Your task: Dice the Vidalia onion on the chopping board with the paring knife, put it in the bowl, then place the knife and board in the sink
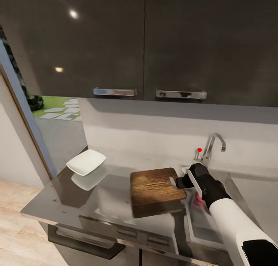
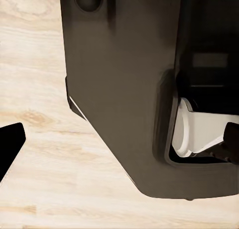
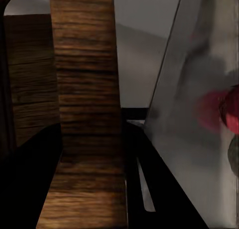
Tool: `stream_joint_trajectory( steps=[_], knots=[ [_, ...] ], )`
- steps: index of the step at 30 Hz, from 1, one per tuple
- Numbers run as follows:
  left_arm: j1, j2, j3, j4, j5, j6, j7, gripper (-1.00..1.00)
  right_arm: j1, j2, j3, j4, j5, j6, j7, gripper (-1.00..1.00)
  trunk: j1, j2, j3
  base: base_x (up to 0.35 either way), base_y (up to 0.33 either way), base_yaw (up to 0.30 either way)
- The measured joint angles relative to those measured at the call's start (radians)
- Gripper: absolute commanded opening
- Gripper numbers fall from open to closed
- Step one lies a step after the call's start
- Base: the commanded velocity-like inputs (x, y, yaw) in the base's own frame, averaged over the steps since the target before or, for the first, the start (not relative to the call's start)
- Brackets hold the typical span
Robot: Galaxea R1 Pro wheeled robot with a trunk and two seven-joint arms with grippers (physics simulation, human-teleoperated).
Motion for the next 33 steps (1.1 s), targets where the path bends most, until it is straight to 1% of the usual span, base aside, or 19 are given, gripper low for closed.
stream_joint_trajectory(
  steps=[7,21,27,29,33],
  knots=[
    [0.0,0.0,0.0,0.0,0.0,0.0,0.0,1.0,0.0,0.0,0.0,0.0,0.002,0.0,0.0,-1.0,0.0,0.0,0.0,0.0,0.043,-0.195],
    [0.0,0.0,0.0,0.0,0.0,0.0,0.0,1.0,0.0,0.0,-0.001,0.0,-0.001,0.001,0.002,-1.0,0.0,0.0,0.0,0.0,0.271,-0.184],
    [0.0,0.0,0.0,0.0,0.0,0.0,0.0,1.0,0.0,0.0,-0.001,0.0,0.001,0.001,0.001,-1.0,0.0,0.0,0.0,0.0,0.06,-0.097],
    [0.0,0.0,0.0,0.0,0.0,0.0,0.0,1.0,0.0,0.0,-0.011,0.0,0.0,0.001,0.001,-1.0,0.0,0.0,0.0,0.0,0.004,-0.017],
    [0.0,-0.001,0.0,0.0,0.0,0.0,0.0,1.0,0.0,0.0,-0.058,0.0,0.002,0.001,0.001,-1.0,0.0,0.0,0.0,0.0,0.002,-0.007]
  ],
)
